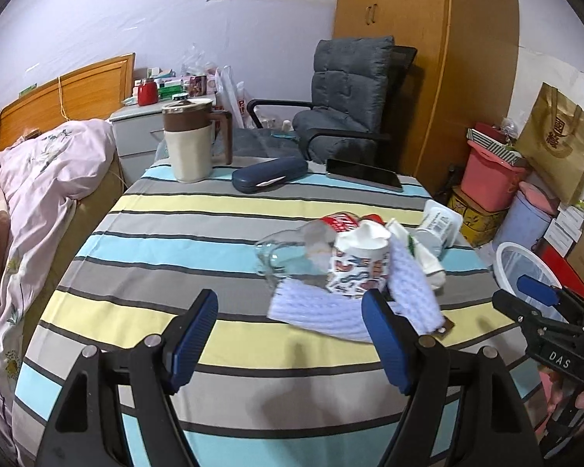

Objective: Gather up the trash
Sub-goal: 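Move both tools back over the table toward the remaining trash, then grasp the Coca-Cola bottle with the left tool while the right tool grasps a white foam net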

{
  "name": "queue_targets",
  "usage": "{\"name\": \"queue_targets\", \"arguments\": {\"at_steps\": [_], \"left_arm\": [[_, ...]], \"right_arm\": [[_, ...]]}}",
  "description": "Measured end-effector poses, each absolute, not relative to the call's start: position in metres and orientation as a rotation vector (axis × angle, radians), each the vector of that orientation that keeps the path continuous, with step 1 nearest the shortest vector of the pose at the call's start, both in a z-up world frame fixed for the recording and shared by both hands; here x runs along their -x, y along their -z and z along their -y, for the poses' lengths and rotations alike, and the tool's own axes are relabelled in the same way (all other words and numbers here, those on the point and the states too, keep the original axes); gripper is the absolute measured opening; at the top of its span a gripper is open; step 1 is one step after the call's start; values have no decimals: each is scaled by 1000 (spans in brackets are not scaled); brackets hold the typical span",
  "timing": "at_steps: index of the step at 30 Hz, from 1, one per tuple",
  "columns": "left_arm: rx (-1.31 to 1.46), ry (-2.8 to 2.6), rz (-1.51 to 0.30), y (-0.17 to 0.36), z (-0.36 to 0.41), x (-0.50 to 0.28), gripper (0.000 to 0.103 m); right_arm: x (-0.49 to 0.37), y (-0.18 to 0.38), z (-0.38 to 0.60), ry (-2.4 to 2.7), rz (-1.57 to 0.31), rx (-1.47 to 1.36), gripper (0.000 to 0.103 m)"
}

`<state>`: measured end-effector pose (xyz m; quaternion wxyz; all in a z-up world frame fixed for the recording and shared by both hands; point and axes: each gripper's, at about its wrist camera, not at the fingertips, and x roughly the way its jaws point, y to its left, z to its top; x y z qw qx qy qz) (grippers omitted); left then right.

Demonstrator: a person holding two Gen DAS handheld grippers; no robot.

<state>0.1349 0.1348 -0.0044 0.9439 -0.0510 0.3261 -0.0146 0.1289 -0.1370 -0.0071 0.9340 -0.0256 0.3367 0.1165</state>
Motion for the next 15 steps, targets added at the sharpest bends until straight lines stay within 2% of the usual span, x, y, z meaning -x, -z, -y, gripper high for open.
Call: {"name": "queue_targets", "arguments": {"at_steps": [15], "left_arm": [[79, 76, -712, 14, -156, -179, 78]], "right_arm": [[-157, 20, 85, -370, -753, 80, 67]]}}
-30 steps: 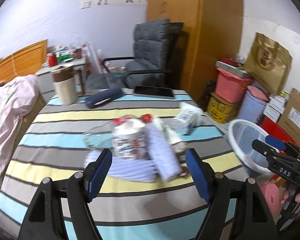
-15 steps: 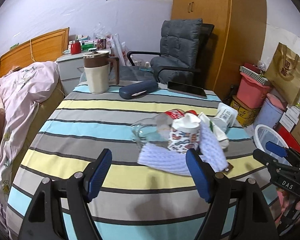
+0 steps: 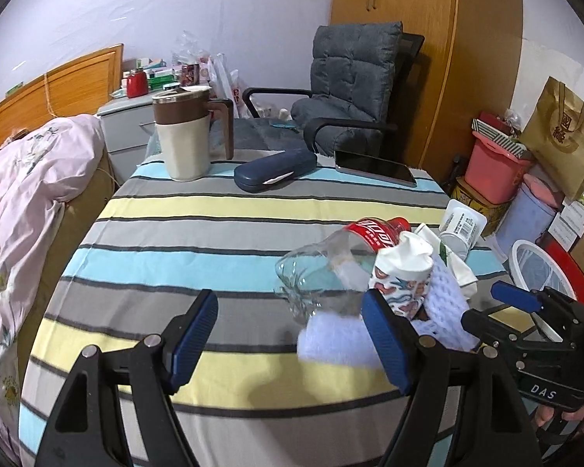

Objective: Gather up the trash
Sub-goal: 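Grasp the Coca-Cola bottle with the left tool while the right tool grasps a white foam net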

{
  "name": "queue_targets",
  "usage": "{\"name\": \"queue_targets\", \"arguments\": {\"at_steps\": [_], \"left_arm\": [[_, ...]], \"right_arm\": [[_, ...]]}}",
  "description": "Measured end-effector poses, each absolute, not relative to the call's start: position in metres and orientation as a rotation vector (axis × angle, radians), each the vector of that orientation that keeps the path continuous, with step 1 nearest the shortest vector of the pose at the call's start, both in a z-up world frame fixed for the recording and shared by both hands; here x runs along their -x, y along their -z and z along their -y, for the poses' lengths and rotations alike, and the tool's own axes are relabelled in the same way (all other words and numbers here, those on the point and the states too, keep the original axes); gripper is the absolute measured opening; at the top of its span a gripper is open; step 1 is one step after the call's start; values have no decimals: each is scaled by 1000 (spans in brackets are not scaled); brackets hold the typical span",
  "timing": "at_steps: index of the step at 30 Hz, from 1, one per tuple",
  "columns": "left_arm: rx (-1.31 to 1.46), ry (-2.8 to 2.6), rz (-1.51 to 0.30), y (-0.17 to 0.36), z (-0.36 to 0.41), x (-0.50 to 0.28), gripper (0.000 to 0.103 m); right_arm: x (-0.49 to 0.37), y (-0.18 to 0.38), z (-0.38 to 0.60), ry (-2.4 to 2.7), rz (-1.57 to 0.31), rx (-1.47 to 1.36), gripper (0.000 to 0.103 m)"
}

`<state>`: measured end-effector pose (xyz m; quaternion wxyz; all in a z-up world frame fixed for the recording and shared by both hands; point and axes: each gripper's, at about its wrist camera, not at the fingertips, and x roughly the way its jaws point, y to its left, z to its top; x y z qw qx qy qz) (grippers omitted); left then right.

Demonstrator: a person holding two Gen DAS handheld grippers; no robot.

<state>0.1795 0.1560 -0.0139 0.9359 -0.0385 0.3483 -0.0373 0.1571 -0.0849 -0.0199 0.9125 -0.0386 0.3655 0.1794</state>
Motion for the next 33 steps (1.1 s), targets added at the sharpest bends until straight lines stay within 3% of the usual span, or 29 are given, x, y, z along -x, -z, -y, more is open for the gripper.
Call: {"name": "queue_targets", "arguments": {"at_steps": [3, 10, 11, 13, 14, 33], "left_arm": [[64, 87, -705, 12, -157, -188, 78], [22, 126, -731, 13, -157, -211, 79], [21, 140, -738, 14, -157, -214, 78], [19, 148, -742, 14, -157, -220, 79], [8, 152, -742, 14, -155, -223, 79], [-107, 312, -843, 33, -115, -254, 79]], "right_arm": [[-160, 20, 81, -388, -759, 78, 66], [-164, 22, 74, -400, -774, 103, 44], [-164, 23, 74, -398, -777, 105, 41], [-164, 23, 76, -391, -784, 107, 21], [-164, 24, 78, -383, -787, 110, 18], [-161, 21, 112, -306, -783, 47, 16]]}}
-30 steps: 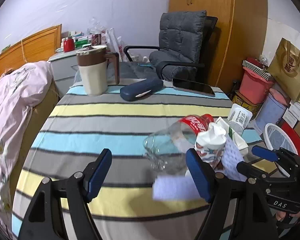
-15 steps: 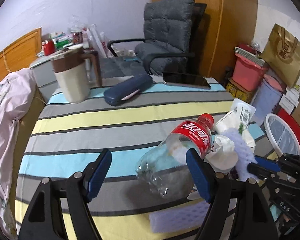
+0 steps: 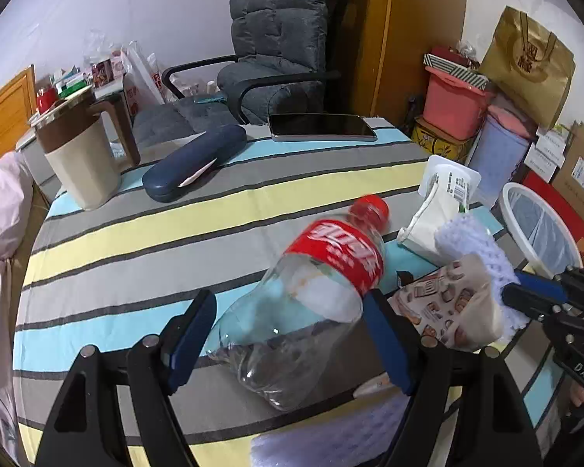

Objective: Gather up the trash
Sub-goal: 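Grasp the Coca-Cola bottle with the left tool while the right tool grasps a white foam net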

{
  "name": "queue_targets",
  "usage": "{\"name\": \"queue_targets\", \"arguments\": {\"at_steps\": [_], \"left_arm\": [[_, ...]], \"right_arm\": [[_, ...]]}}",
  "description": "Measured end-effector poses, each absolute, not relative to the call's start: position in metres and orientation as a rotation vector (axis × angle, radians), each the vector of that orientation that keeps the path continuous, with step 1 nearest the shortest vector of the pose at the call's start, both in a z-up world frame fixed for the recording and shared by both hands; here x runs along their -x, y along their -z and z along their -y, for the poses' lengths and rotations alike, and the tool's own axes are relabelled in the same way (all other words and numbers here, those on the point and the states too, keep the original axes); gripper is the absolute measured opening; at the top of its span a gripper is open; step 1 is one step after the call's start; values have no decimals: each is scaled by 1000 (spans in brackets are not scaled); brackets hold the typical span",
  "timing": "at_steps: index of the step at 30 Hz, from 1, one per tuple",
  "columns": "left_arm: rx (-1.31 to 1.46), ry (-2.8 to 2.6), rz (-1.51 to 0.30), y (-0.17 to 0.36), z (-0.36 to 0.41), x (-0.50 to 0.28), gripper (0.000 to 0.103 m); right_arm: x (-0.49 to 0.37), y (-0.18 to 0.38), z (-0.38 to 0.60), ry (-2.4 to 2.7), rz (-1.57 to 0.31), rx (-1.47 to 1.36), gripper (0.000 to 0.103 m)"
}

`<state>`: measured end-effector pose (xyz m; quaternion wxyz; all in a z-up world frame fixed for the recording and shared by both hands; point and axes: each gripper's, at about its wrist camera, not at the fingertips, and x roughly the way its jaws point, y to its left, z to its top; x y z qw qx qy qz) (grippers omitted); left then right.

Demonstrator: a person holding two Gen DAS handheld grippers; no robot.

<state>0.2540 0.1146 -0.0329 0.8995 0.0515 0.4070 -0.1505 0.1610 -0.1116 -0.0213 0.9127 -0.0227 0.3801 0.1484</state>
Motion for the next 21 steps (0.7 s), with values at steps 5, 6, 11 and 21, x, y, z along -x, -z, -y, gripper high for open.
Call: {"name": "queue_targets", "arguments": {"at_steps": [5, 6, 11, 21], "left_arm": [[-100, 344, -877, 36, -108, -261, 79], [-113, 354, -883, 37, -106, -262, 79], [-196, 375, -853, 27, -94, -258, 79], [-209, 378, -918, 40, -80, -273, 76]], "right_arm": [[-162, 23, 114, -299, -783, 36, 16], [-161, 23, 115, -297, -782, 36, 16], [-162, 23, 122, -288, -779, 23, 16], [-164, 25, 126, -287, -783, 9, 16]]}}
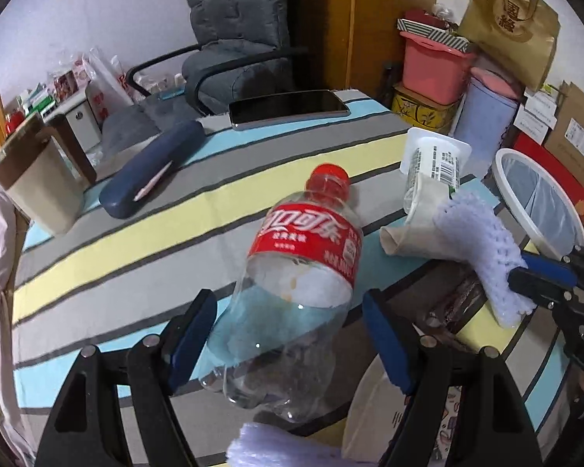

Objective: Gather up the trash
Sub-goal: 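Grasp the Coca-Cola bottle with the left tool while the right tool grasps a white foam net, then carry the bottle and foam net over the wastebasket with both tools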

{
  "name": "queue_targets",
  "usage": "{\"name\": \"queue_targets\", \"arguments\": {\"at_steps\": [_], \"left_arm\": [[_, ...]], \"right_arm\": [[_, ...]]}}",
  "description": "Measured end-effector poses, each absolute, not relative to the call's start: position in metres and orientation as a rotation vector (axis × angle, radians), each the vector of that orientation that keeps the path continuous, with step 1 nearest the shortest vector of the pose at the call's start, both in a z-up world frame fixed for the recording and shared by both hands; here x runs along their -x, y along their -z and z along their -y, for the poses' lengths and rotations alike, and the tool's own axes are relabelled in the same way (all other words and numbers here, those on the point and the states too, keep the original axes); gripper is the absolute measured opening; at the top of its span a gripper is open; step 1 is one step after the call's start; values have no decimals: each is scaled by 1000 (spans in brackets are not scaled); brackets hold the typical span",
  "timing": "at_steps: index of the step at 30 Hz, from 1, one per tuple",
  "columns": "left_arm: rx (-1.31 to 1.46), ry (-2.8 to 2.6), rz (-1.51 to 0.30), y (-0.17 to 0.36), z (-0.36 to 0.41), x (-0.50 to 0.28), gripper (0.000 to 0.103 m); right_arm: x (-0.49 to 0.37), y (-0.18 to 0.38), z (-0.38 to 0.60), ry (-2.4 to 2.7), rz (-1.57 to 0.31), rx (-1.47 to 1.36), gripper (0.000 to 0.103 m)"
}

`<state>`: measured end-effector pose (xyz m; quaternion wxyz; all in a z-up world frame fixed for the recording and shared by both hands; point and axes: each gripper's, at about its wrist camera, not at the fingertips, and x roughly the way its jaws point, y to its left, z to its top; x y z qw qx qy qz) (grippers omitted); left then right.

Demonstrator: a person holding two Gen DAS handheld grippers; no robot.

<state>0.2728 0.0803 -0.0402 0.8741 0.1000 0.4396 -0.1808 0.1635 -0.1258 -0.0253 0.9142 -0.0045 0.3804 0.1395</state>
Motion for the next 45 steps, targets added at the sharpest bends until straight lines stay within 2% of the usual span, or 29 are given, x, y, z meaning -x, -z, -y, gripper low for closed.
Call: {"name": "queue_targets", "arguments": {"at_steps": [1, 14, 19, 21, 23, 26, 30, 31, 32, 45], "left_arm": [[-202, 376, -922, 41, -80, -273, 72], [-113, 339, -872, 31, -89, -255, 66], [-93, 370, -917, 37, -88, -248, 66], [-94, 371, -923, 37, -86, -248, 67], [-80, 346, -917, 34, -86, -251, 75], [-71, 356, -916, 31, -83, -260, 81], [-76, 351, -962, 40, -74, -272, 81], [-82, 351, -966, 42, -72, -272, 77], [-93, 346, -964, 44, -69, -271, 66], [-83, 285, -895, 27, -75, -248, 65]], "right_arm": [[-164, 26, 126, -291, -786, 10, 16], [-160, 24, 129, -303, -775, 5, 16], [-158, 22, 130, -305, -770, 3, 16], [-157, 22, 132, -302, -768, 1, 16], [-158, 22, 133, -301, -767, -5, 16], [-157, 22, 134, -298, -763, -5, 16], [-158, 22, 136, -294, -762, -14, 16], [-158, 22, 136, -294, -761, -14, 16], [-158, 22, 137, -294, -758, -15, 16], [-155, 19, 146, -287, -738, -31, 16]]}}
